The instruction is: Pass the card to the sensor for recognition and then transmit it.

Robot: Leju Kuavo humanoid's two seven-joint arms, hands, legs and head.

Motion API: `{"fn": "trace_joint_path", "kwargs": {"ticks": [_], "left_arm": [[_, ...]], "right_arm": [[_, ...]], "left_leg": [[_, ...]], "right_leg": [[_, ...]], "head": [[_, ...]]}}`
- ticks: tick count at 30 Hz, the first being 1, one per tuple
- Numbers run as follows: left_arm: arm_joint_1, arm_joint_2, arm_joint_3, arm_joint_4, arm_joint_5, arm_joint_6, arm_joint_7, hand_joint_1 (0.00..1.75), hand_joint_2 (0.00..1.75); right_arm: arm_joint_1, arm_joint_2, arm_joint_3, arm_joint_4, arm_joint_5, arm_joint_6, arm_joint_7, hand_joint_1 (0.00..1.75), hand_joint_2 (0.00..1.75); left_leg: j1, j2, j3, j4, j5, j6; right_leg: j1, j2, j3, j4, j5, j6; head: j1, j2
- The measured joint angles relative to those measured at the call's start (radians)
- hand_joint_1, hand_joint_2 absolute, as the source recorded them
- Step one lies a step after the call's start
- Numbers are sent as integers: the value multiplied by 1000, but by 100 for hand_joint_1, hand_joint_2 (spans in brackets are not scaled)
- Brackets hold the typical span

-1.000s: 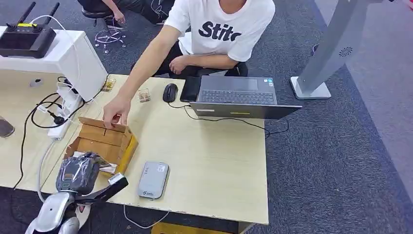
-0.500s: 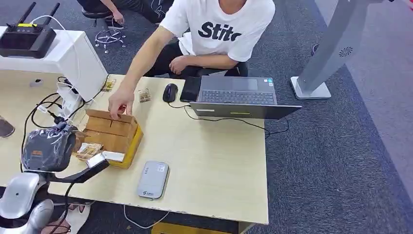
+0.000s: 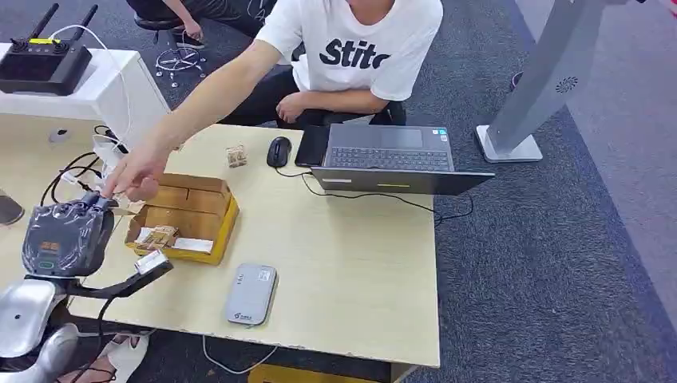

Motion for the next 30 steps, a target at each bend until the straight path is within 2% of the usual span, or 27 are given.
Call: {"fn": "trace_joint_path", "kwargs": {"ticks": [4, 6, 8, 10, 13, 16, 18, 19, 20, 25, 30], "left_arm": [[-101, 23, -9, 44, -148, 42, 35, 175, 175], [-167, 29, -23, 94, -156, 60, 68, 175, 175], [-239, 37, -67, 165, -157, 82, 132, 175, 175], [-307, 39, -132, 237, -157, 101, 202, 175, 175], [-411, 53, -304, 351, -158, 104, 323, 175, 175], [-483, 55, -430, 449, -158, 122, 342, 175, 175], [-513, 53, -482, 494, -158, 124, 343, 175, 175], [-524, 50, -504, 514, -158, 127, 345, 141, 175], [-533, 49, -518, 526, -158, 132, 345, 0, 175], [-553, 37, -546, 569, -158, 164, 380, 0, 175], [-554, 24, -547, 588, -158, 191, 391, 0, 175]], "right_arm": [[-4, -1, 26, 0, 27, -5, 3, 0, 175], [-6, -1, 38, 0, 36, -13, -20, 0, 175], [-8, -2, 46, 0, 43, -26, -32, 0, 175], [-11, -2, 56, 0, 50, -38, -18, 0, 175], [-15, -1, 66, 11, 61, -39, 11, 0, 175], [-16, -1, 66, 26, 63, -39, 7, 0, 175], [-16, -1, 66, 34, 60, -39, -4, 0, 175], [-16, -1, 66, 41, 60, -39, -16, 0, 175], [-16, -1, 66, 46, 60, -39, -24, 0, 175], [-17, 2, 66, 67, 57, -39, -45, 0, 175], [-18, 7, 66, 78, 50, -39, -32, 0, 175]], "left_leg": [[0, -2, 0, 0, 1, 0], [0, -2, 0, 0, 2, 0], [0, -4, 0, 0, 3, 1], [0, -5, 0, 0, 4, 1], [-1, -5, 0, 0, 4, 1], [-1, -5, 0, 0, 5, 1], [-1, -3, 0, 0, 5, 1], [-1, -3, 0, 0, 5, 1], [-1, -2, 0, 0, 5, 1], [-1, 0, 0, 0, 5, 1], [-1, 0, -1, 0, 5, 1]], "right_leg": [[0, -3, 1, 0, 0, 0], [0, -3, 1, 0, 1, 0], [0, -4, 0, 0, 1, 0], [0, -4, 0, 0, 1, 0], [0, -5, 2, 0, 2, 1], [0, -5, 3, 0, 3, 2], [0, -3, 2, 0, 4, 1], [-1, -3, 2, 0, 4, 1], [-1, -2, 1, 0, 5, 1], [-1, 1, -1, 0, 5, 1], [0, 1, -1, 0, 5, 0]], "head": [[1, 0], [0, 0], [0, 0], [0, 0], [1, 0], [0, 0], [0, 0], [0, 0], [0, 0], [0, 0], [1, 0]]}}
